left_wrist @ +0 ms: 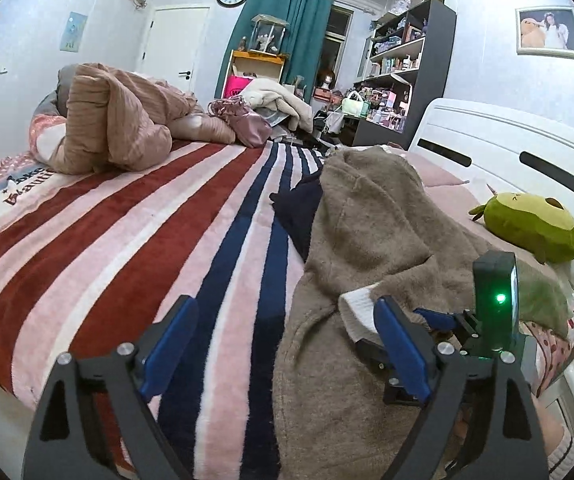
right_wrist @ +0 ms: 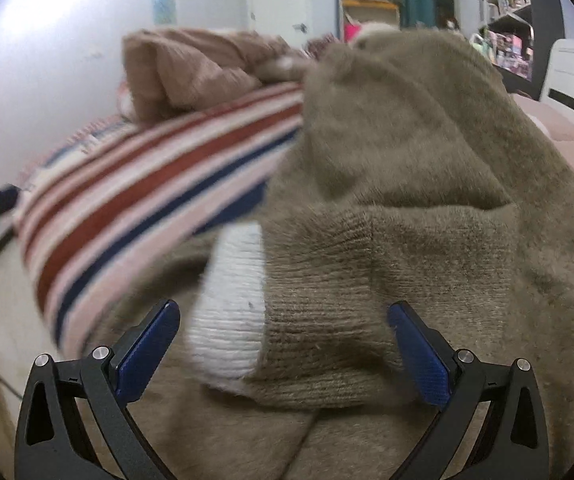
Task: Fold small clothes
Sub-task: 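Grasp the white sweater cuff with the right gripper and pull it across the body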
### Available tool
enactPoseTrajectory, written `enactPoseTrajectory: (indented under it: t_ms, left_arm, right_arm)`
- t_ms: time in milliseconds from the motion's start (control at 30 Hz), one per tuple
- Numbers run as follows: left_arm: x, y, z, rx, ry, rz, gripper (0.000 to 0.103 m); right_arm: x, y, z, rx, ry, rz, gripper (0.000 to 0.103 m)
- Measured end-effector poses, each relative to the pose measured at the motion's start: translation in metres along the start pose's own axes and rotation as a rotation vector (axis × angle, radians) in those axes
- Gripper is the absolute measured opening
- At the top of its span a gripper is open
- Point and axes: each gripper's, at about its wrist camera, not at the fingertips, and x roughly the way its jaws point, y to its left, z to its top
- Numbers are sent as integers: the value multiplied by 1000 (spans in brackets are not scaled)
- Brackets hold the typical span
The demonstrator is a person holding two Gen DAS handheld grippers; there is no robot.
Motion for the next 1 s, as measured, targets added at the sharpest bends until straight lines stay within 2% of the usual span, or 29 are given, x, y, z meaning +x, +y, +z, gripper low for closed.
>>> enactPoseTrajectory:
  t_ms: [33, 100, 133, 200, 300, 467, 700, 833, 1000]
  left_arm:
    - [1, 0, 0, 3, 0, 2, 88]
    - [2, -1, 1, 4, 2, -3, 88]
    - [3, -1, 2, 0, 2, -7, 88]
    - [3, -2, 2, -2, 2, -10, 88]
    - [3, -9, 3, 9, 1, -10, 88]
    - [4, -27, 5, 25, 2, -19, 88]
    - [13, -60, 6, 59, 18, -35, 88]
    - [25, -79, 6, 73, 39, -52, 88]
    - [36, -102, 5, 103, 65, -63, 88]
  right_arm:
    - [1, -3, -1, 9, 6, -23, 102]
    - [-1, -7, -1, 17, 6, -61, 77]
    - [-4, -11, -2, 29, -2, -61, 72]
    - [-15, -23, -3, 69, -20, -27, 57]
    - [-37, -46, -6, 140, -60, 54, 44]
    - [-75, -83, -21, 222, -113, 122, 42]
    - [-116, -140, -55, 325, -150, 87, 20]
    - [-132, -173, -88, 404, -127, 31, 19]
    - [-143, -206, -120, 492, -108, 11, 19]
